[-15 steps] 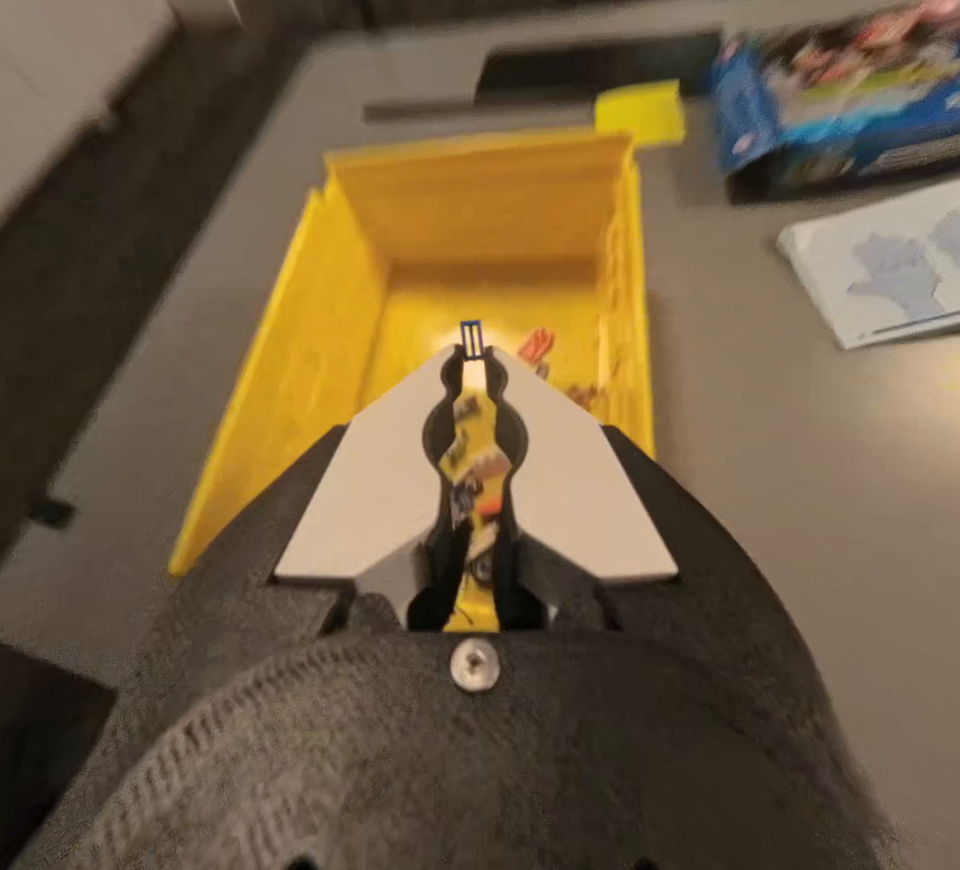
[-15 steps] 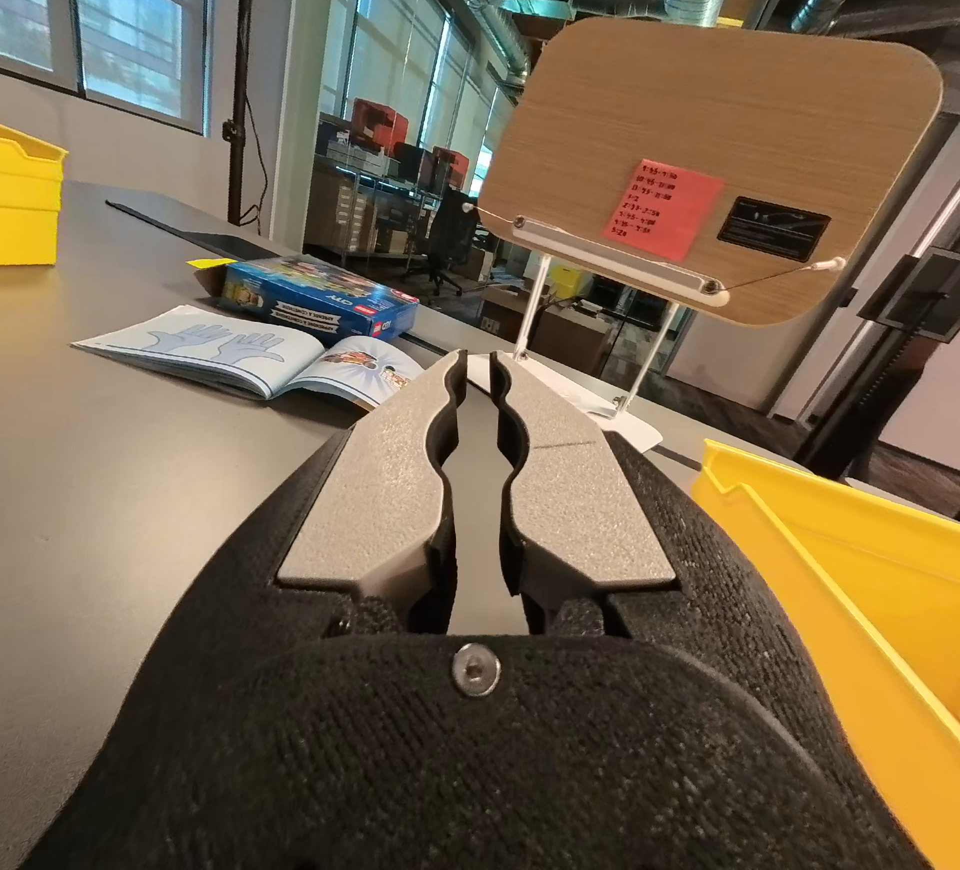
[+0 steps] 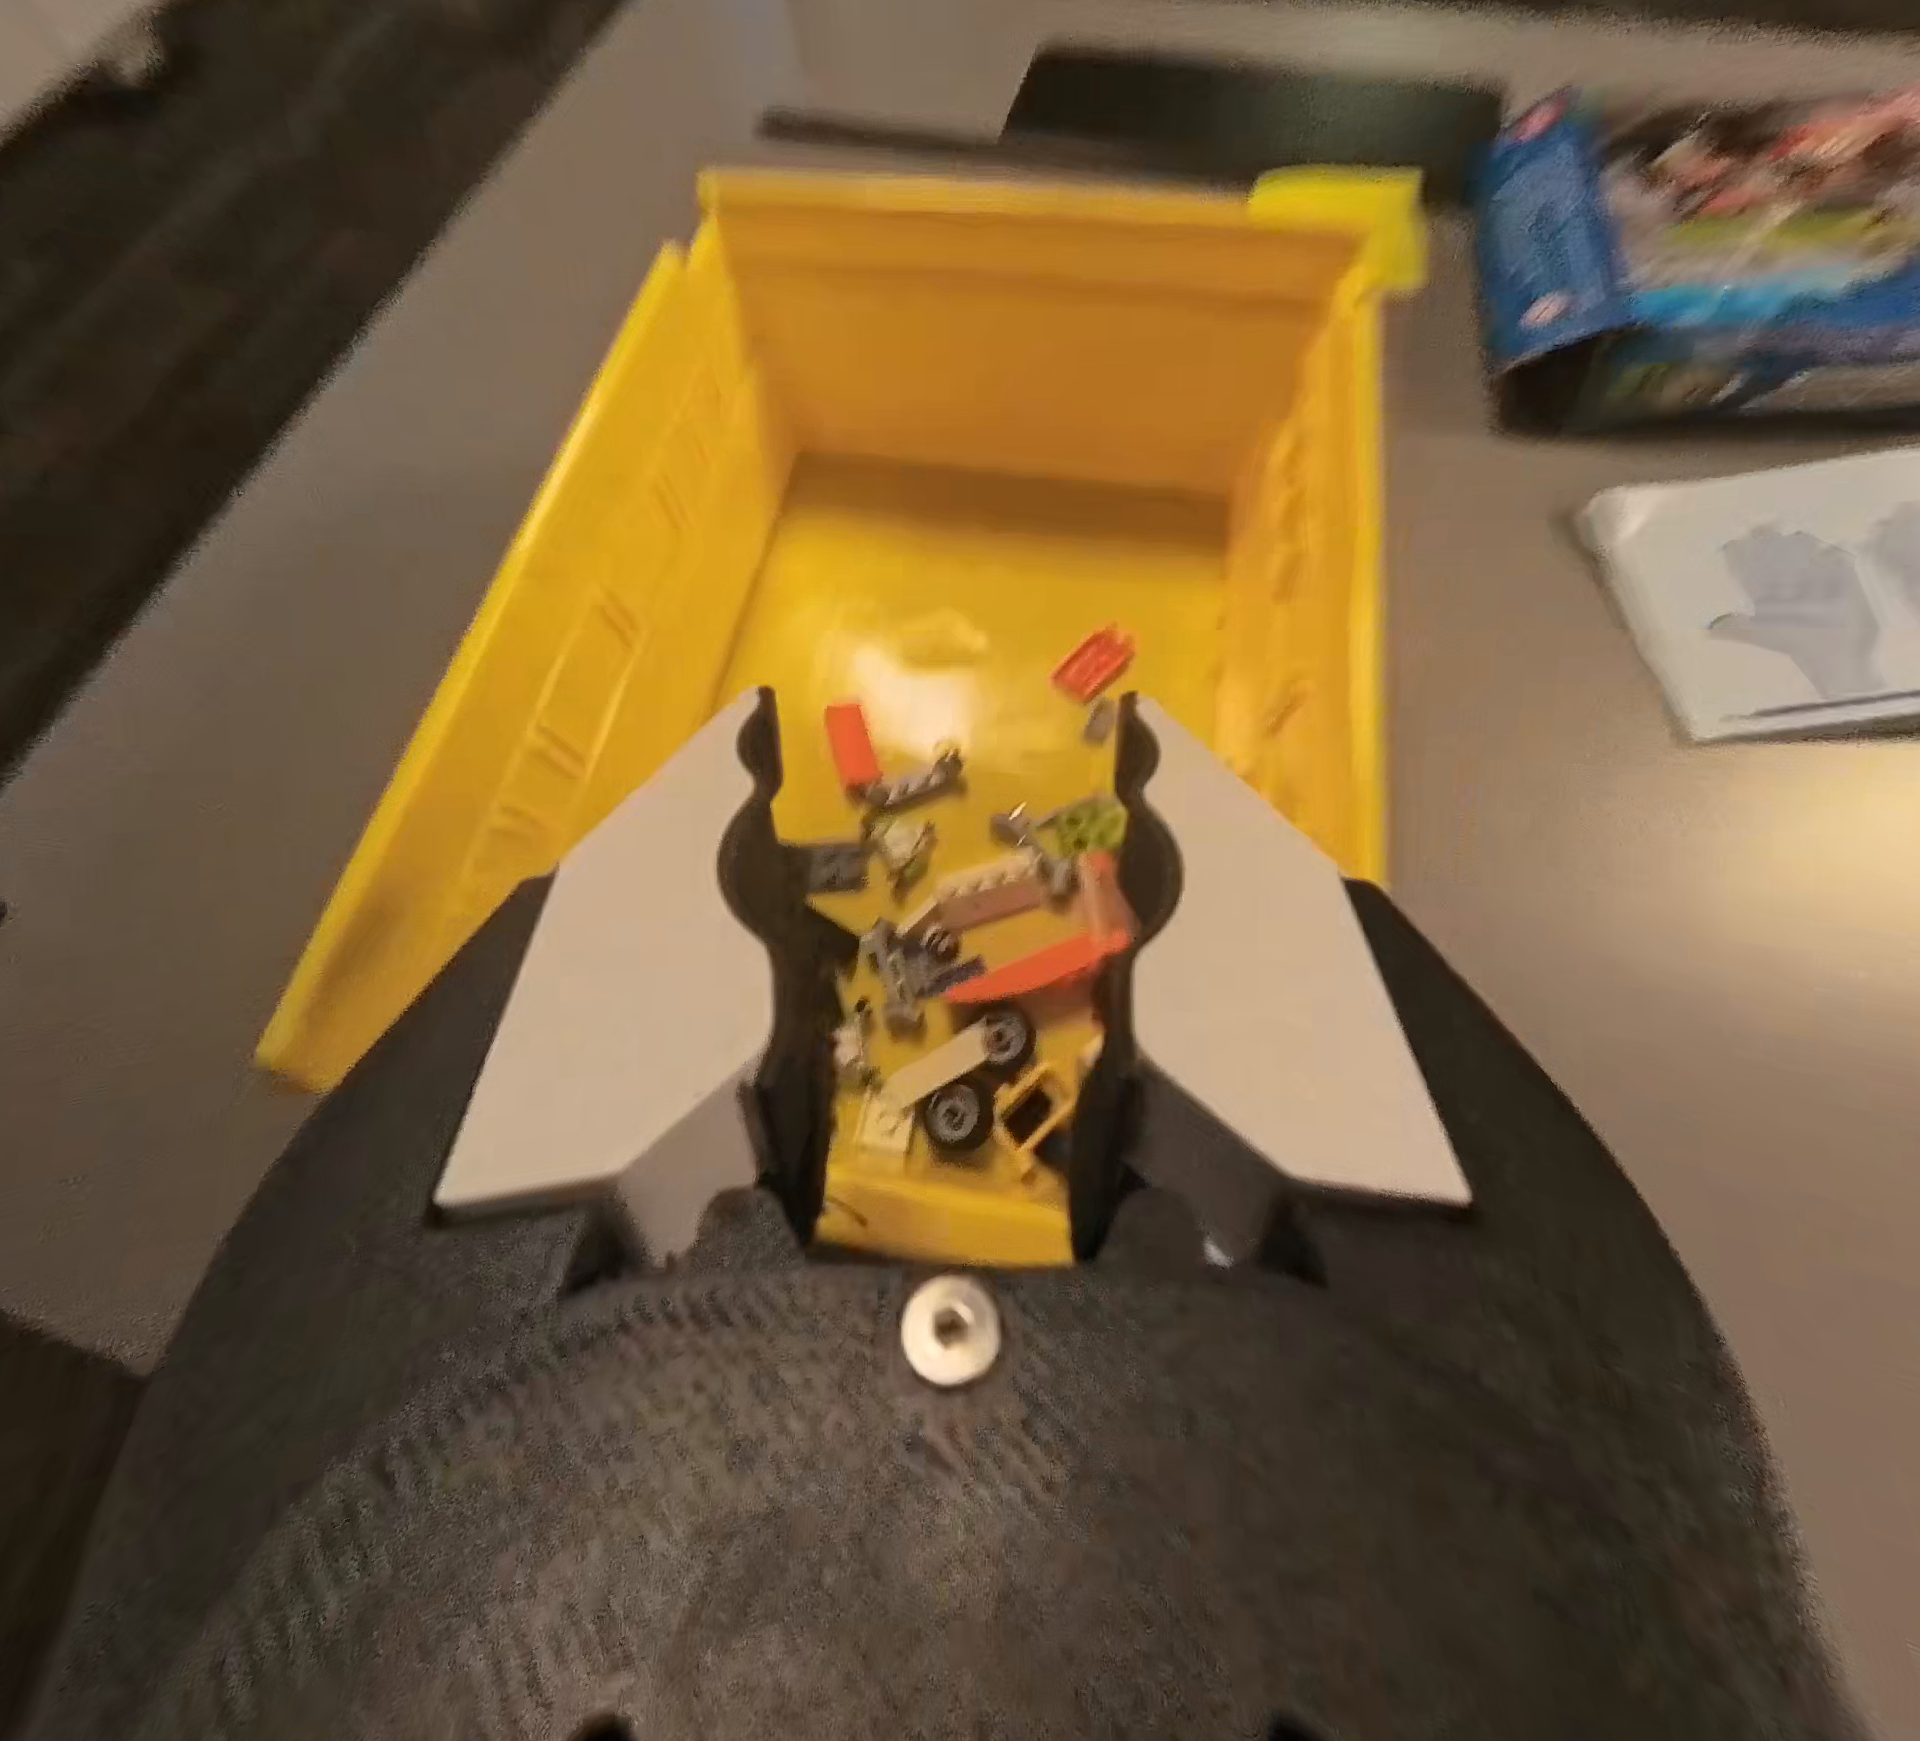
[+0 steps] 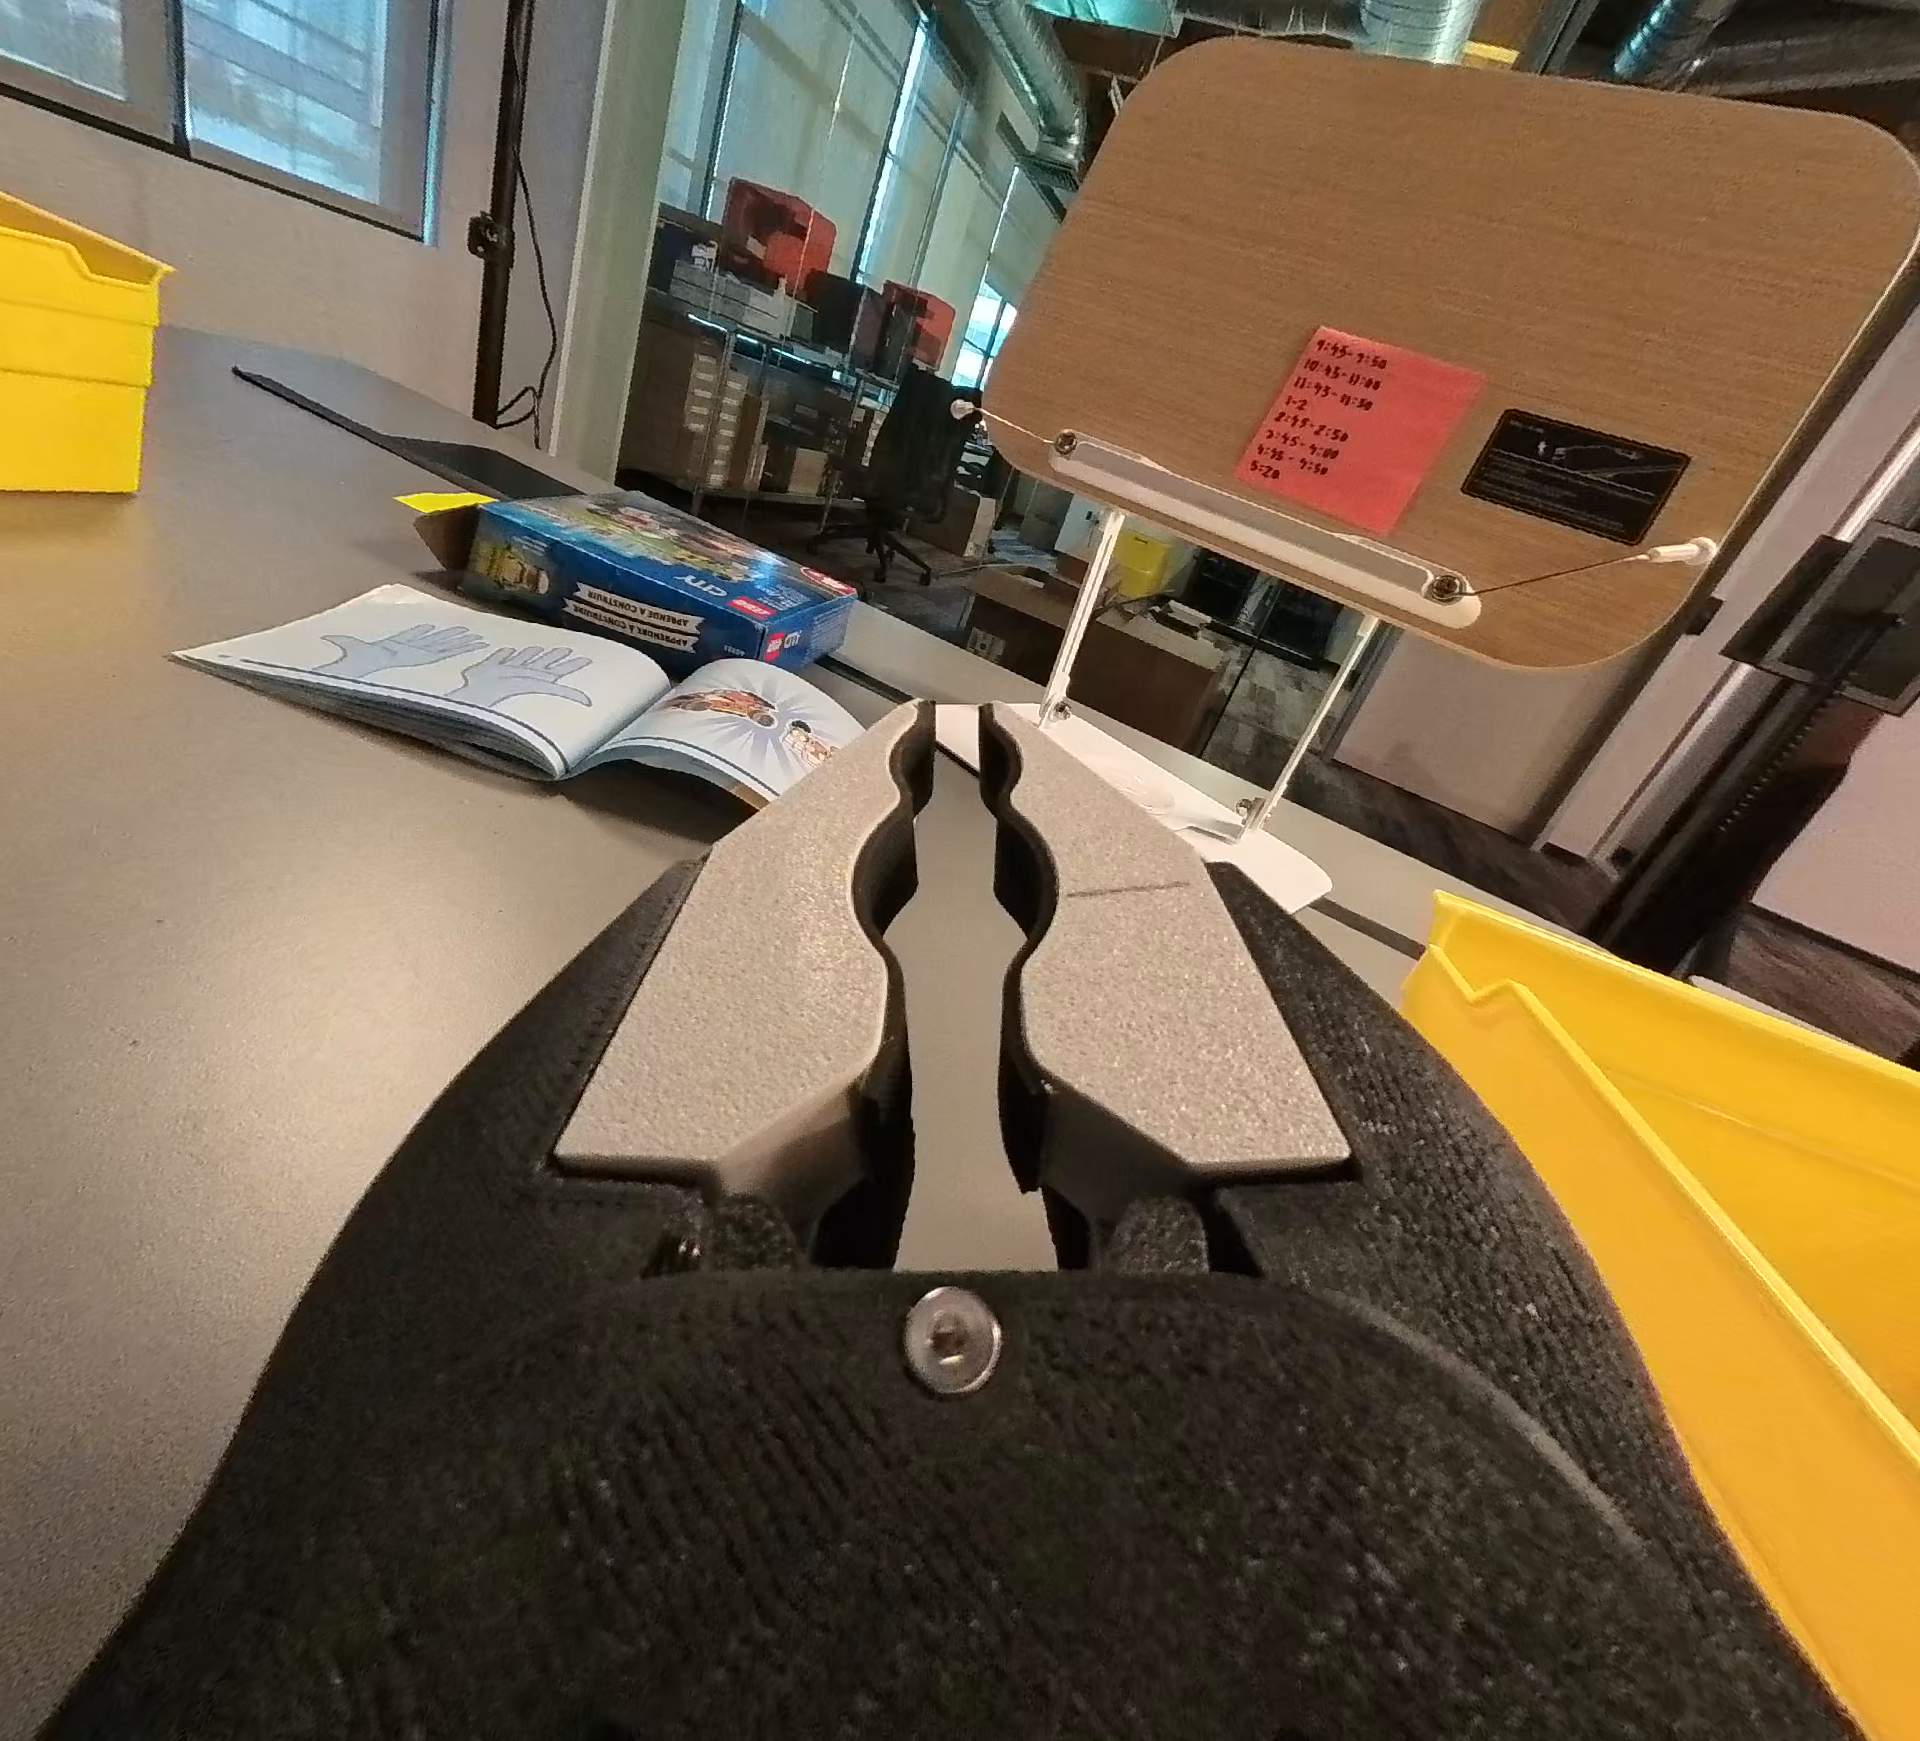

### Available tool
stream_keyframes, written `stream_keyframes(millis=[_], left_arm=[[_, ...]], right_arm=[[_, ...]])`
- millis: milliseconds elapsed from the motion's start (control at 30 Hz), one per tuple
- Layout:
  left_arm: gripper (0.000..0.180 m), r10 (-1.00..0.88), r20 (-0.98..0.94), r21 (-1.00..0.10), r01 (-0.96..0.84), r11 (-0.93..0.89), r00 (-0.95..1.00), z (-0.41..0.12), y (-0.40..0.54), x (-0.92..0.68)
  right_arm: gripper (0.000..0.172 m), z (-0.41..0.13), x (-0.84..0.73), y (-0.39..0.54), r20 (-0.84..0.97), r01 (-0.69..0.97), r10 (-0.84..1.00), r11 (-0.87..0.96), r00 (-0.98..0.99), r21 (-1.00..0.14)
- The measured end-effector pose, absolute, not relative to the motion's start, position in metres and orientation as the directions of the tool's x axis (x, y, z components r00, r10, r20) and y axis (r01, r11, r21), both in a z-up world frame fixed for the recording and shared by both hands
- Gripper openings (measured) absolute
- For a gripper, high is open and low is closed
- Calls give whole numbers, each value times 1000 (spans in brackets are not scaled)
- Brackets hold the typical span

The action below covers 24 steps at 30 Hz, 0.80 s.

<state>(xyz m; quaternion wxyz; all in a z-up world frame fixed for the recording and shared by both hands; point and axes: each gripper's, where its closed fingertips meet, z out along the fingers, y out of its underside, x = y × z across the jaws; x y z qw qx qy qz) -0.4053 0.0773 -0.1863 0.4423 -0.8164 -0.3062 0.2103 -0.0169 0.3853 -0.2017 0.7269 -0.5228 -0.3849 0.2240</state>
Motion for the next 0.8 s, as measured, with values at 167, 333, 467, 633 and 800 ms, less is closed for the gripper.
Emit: stream_keyframes(millis=[167,333,467,633,800], left_arm=[[60,509,-189,-960,-49,-275,840,-127,135,-326],[49,146,-415,-908,-397,-137,898,-135,227,-199],[67,-119,-398,-873,-415,-256,910,-194,309,-147],[68,-212,-398,-806,-451,-385,893,-254,383,-139],[74,-219,-425,-730,-476,-490,878,-289,408,-149]], right_arm=[[6,-202,-20,385,322,75,726,351,607,-933],[7,-200,-33,375,337,68,736,370,587,-926],[8,-201,-46,376,412,112,704,432,579,-895],[9,-199,-54,389,428,130,673,446,603,-886],[8,-195,-53,408,389,111,655,424,648,-899]])
